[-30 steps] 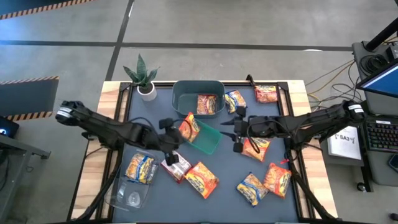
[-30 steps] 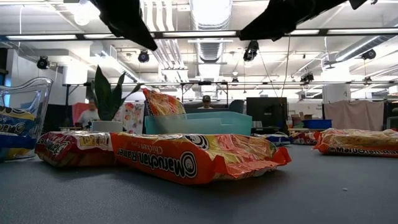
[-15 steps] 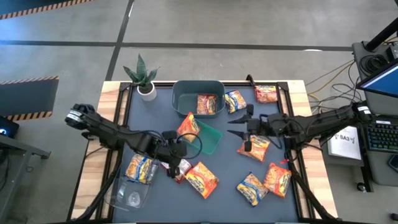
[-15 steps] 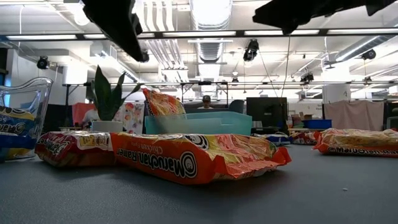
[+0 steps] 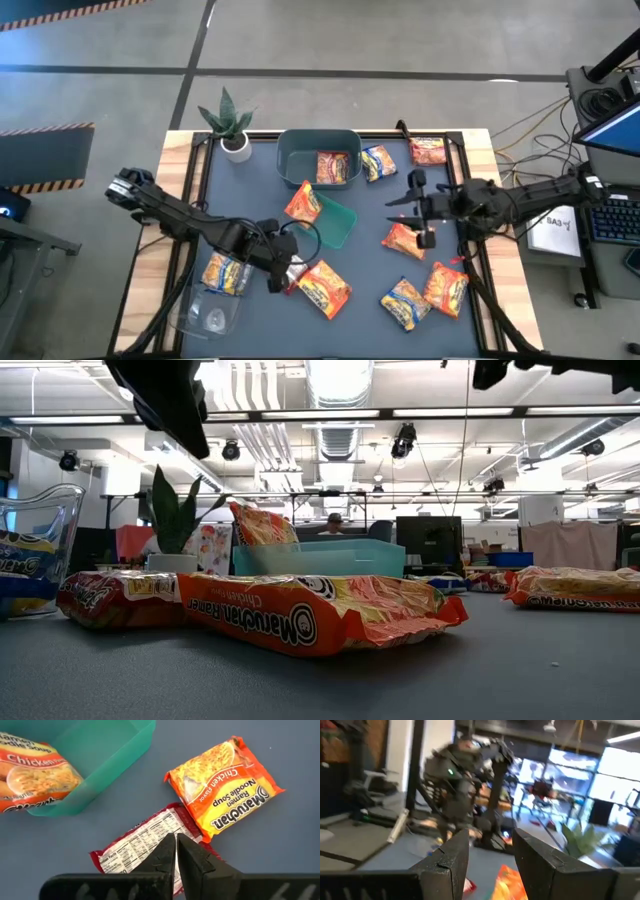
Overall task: Sort Maruchan noodles
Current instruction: Put the red noodle pack into the blue bin
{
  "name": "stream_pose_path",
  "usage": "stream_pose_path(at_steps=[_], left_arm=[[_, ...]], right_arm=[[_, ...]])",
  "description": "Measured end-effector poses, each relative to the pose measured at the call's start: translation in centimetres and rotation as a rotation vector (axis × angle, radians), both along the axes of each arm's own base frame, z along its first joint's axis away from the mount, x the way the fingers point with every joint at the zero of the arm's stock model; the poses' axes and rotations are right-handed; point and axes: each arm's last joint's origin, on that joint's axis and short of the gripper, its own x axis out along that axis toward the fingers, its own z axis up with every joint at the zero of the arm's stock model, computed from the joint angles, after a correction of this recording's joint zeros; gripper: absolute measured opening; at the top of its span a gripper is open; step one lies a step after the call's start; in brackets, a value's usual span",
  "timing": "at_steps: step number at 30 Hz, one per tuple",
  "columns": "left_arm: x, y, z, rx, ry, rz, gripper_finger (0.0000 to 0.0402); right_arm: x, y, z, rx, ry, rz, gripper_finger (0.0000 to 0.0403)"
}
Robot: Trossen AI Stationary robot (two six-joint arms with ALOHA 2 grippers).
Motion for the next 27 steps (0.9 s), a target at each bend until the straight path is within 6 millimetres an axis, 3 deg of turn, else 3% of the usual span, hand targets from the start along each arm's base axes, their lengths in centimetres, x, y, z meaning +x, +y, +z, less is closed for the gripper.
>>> stream_pose_path(at_steps=[12, 18, 27], left_arm=[[0.4, -0.3, -1.1, -0.086, 0.048, 0.088, 0.0020], [1.0, -0.6, -1.8, -0.096, 0.079, 0.095, 0.0064], [1.3, -2.7, -3.8, -0.029, 0.153, -0.075, 0.0154]], right_arm=[[-0.9, -0.1, 0.0, -0.010, -0.042, 0.005, 0.0139], [-0.9, -0.1, 0.0, -0.025, -0.042, 0.001, 0.0139], [-0.9, -0.1, 0.1, -0.051, -0.047, -0.008, 0.0139]])
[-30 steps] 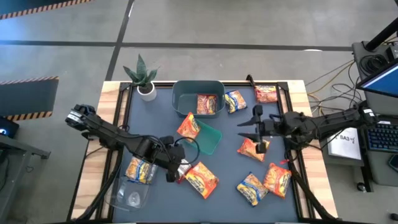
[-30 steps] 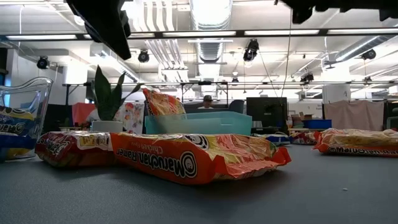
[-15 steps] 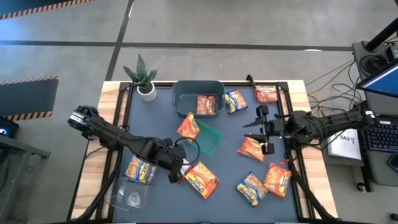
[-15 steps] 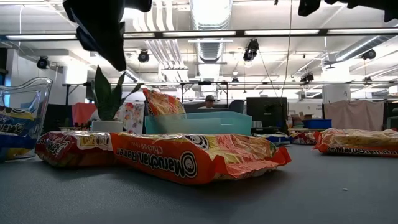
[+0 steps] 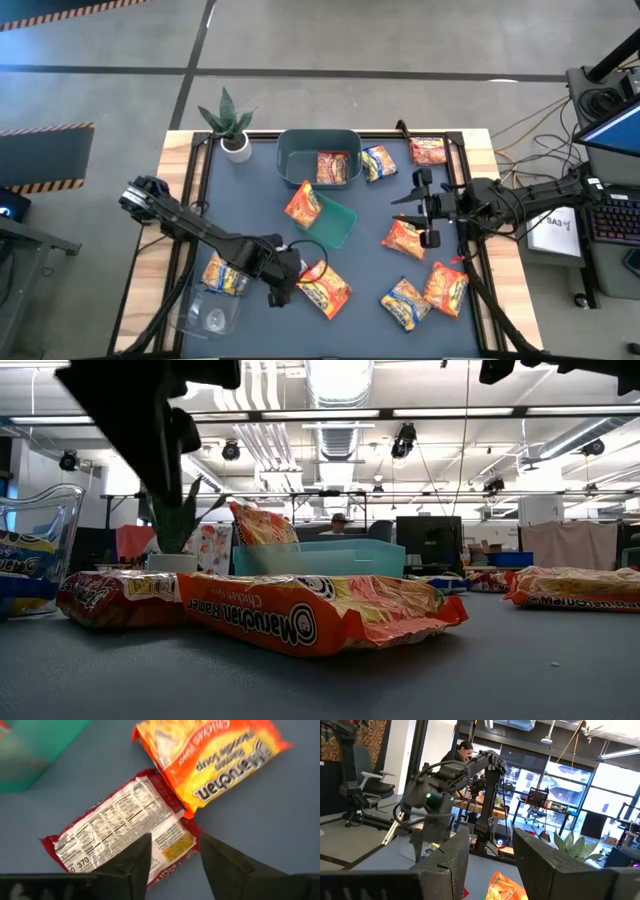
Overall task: Sort Maruchan noodles
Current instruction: Put the red noodle pack into the blue bin
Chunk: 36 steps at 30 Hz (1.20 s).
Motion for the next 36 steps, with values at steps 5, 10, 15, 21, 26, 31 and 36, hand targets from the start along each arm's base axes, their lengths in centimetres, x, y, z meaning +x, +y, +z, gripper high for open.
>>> stream_pose_path(at_steps=[5, 10, 15, 21, 26, 31, 36], left_arm=[[0.4, -1.0, -1.5, 0.039, 0.021, -0.079, 0.0177], [0.9, -1.5, -3.1, 0.061, 0.043, -0.114, 0.0177], [1.0, -1.7, -3.5, 0.060, 0.039, -0.114, 0.0176], [1.1, -1.7, -3.5, 0.060, 0.040, -0.110, 0.0176], [1.0, -1.9, -3.7, 0.072, 0.036, -0.113, 0.0176], [0.7, -2.3, -3.9, 0.094, 0.027, -0.119, 0.0176], [0.7, -2.4, -3.9, 0.092, 0.012, -0.115, 0.0176]], right_arm=[[0.0, 0.0, 0.1, -0.002, -0.006, -0.010, 0.0139], [0.0, -0.1, 0.1, -0.005, -0.006, -0.029, 0.0139], [0.0, -0.1, 0.0, -0.008, -0.006, -0.029, 0.0139], [0.0, -0.1, 0.0, -0.015, -0.007, -0.031, 0.0139], [0.0, -0.1, 0.1, -0.018, -0.008, -0.031, 0.0139], [0.0, -0.1, 0.1, -0.019, -0.008, -0.031, 0.0139], [0.0, -0.1, 0.1, -0.019, -0.008, -0.031, 0.0139]])
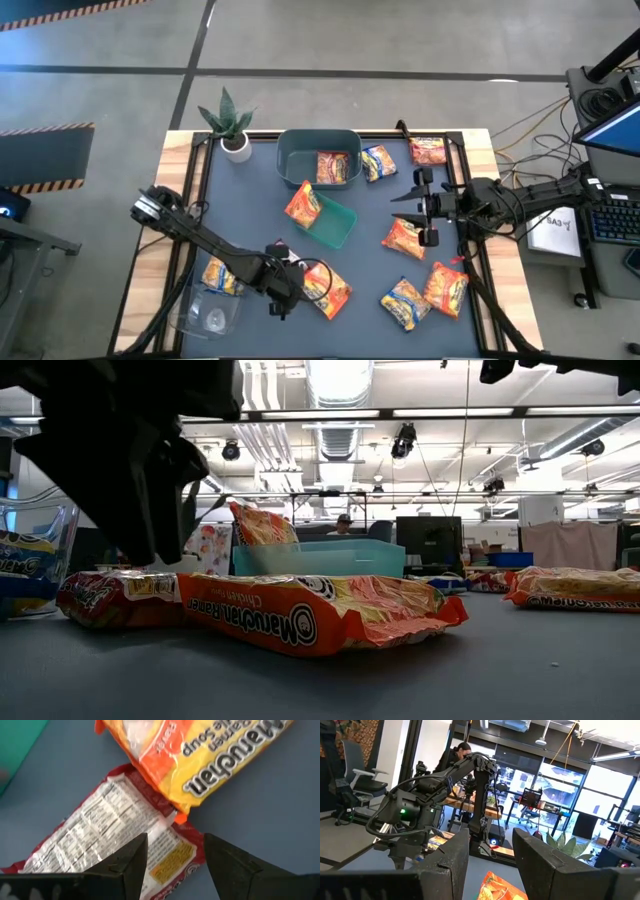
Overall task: Sort Maruchan noodles
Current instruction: Put the red noodle pack into the blue bin
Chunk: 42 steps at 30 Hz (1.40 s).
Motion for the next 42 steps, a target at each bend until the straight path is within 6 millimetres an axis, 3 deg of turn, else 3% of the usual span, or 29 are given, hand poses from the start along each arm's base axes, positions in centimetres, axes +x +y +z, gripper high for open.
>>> stream_pose_path(at_steps=[19, 28, 33, 37, 42], left_arm=[[-1.7, -0.6, -1.4, 0.113, 0.010, -0.081, 0.0175], [-2.0, -0.4, -1.5, 0.142, 0.045, -0.069, 0.0126], [-1.1, -1.1, -0.1, 0.108, 0.002, -0.089, 0.0112], [-0.9, -1.8, 0.7, 0.107, -0.020, -0.134, 0.0122], [-1.6, -2.6, -0.3, 0.120, 0.008, -0.153, 0.0166]], right_arm=[[0.0, -0.1, 0.0, 0.007, 0.000, -0.024, 0.0139], [0.0, -0.1, 0.0, 0.010, 0.000, -0.024, 0.0139], [0.0, -0.1, 0.0, 0.007, 0.000, -0.025, 0.0139], [0.0, -0.1, 0.0, 0.005, 0.000, -0.025, 0.0139], [0.0, -0.1, 0.0, 0.005, 0.000, -0.025, 0.0139]])
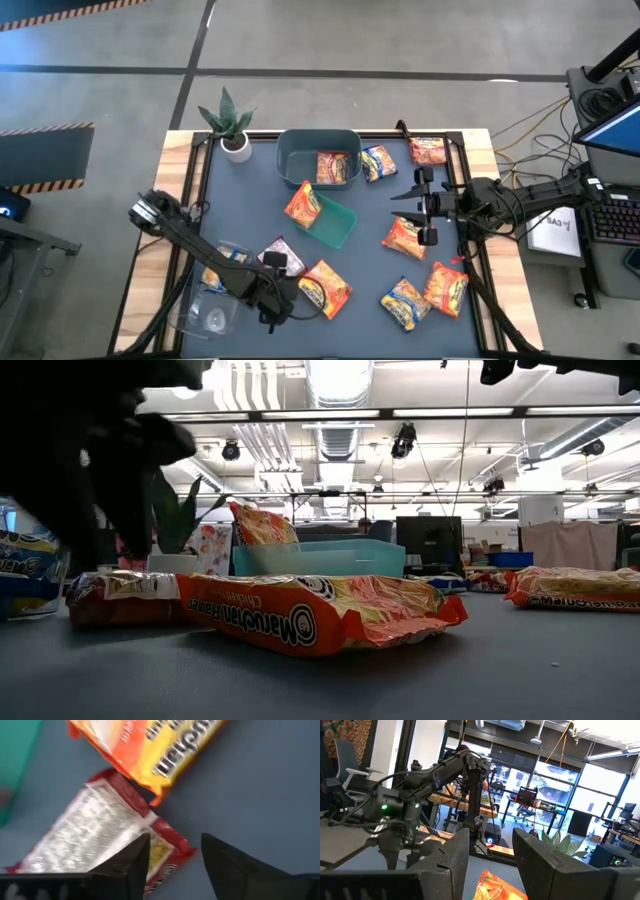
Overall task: Sort Maruchan noodles
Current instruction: Put the red noodle pack into the blue bin
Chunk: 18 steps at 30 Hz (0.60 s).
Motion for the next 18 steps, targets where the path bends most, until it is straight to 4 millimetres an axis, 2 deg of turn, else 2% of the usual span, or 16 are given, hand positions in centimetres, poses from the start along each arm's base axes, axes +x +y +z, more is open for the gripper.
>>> stream_pose_path(at_steps=[5, 8, 14, 18], left_arm=[[0.3, -0.7, -2.4, 0.018, 0.042, 0.053, 0.0214], [0.5, -0.9, -2.9, 0.031, 0.046, 0.060, 0.0229], [0.5, -0.6, -2.8, 0.073, 0.013, 0.106, 0.0231], [0.2, -0.5, -3.2, 0.077, 0.022, 0.123, 0.0216]], right_arm=[[0.0, 0.0, 0.0, 0.000, 0.000, 0.000, 0.0139], [0.0, 0.0, 0.0, 0.000, 0.000, 0.000, 0.0139], [0.0, 0.0, 0.0, 0.000, 0.000, 0.000, 0.0139], [0.0, 0.0, 0.0, -0.001, 0.000, 0.000, 0.0139]])
